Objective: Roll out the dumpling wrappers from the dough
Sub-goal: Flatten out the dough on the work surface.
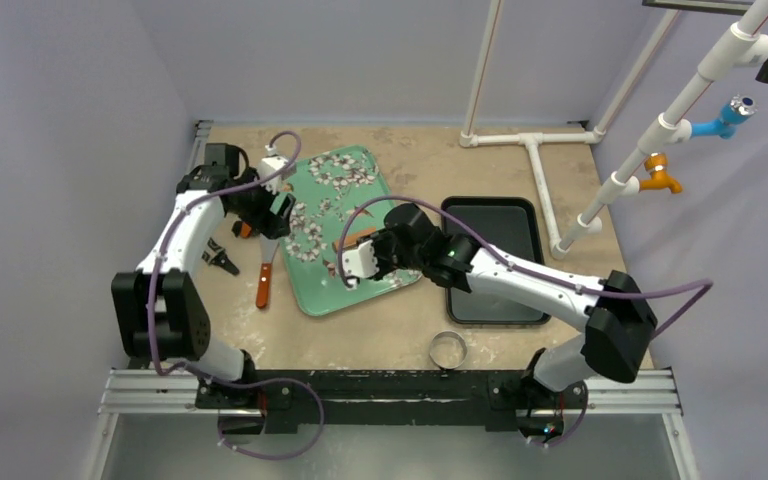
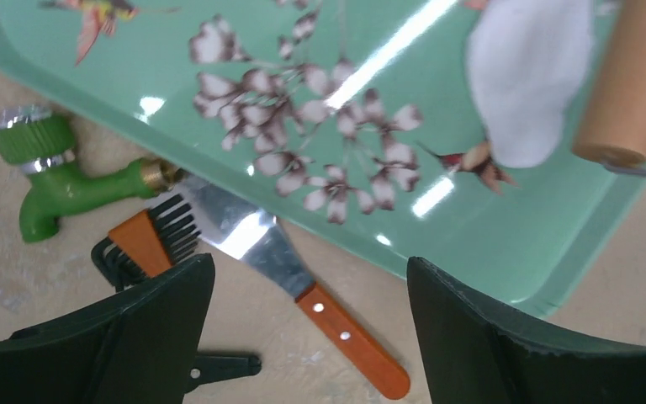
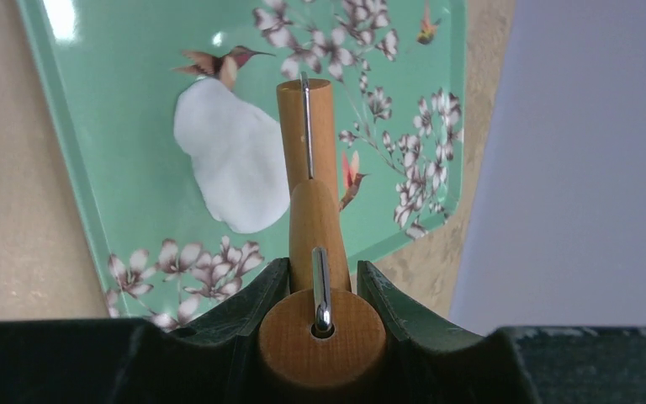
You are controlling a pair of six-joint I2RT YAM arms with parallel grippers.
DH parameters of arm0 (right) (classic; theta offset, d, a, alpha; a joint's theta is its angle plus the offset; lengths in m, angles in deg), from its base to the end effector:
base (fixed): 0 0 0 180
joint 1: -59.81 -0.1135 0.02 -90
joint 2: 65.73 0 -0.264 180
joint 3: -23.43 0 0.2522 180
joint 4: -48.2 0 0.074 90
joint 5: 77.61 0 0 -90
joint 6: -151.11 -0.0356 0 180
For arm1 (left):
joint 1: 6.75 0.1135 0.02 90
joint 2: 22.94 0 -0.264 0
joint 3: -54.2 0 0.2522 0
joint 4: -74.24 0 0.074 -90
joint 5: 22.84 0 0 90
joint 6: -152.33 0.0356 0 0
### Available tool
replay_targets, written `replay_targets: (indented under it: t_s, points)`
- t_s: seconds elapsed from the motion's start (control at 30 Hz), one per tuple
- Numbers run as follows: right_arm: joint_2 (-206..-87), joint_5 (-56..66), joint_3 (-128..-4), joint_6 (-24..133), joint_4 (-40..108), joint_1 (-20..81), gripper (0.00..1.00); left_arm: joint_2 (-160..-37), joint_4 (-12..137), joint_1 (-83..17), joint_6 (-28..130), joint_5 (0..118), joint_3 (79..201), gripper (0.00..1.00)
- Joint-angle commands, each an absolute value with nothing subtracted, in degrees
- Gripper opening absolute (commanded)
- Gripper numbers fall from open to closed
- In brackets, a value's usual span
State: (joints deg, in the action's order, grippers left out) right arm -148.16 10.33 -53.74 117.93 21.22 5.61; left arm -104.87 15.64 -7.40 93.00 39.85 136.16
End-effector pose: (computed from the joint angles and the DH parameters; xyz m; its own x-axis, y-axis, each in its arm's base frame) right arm 0.1914 0.2676 0.2936 0.5225 -0.7054 -0.4789 -0.7145 -0.0557 -0.6974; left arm 0.2900 -0.0196 0.2849 -0.6067 0.4601 -0.6482 0.6497 0.7569 -0.0707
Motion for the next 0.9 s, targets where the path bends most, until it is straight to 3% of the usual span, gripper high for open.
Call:
replay_targets:
  t_s: [0.0,0.07,0.2,0.37,0.7,0.87]
  points:
    - [-149.2,7.7,-53.9,138.1,22.3,4.1,0.00,-113.1,16.1,-4.5,90.1,47.3,140.7,0.85]
    - [-151.2,9.8,-55.4,139.9,20.6,4.0,0.00,-117.0,16.1,-4.5,91.1,49.2,141.5,0.81]
    - [-154.5,10.6,-54.7,142.9,18.8,3.8,0.00,-124.5,15.4,-5.0,92.1,51.9,144.5,0.62]
    - [-158.8,16.1,-52.1,144.6,19.3,2.5,0.00,-128.9,17.3,-8.8,93.7,56.8,144.5,0.58]
    - [-168.5,8.1,-59.0,139.6,11.0,3.2,0.00,-132.8,19.4,-11.3,95.8,60.0,143.3,0.45]
    - [-167.1,11.7,-57.3,137.5,7.7,4.0,0.00,-132.9,20.0,-11.6,96.5,60.9,143.1,0.42]
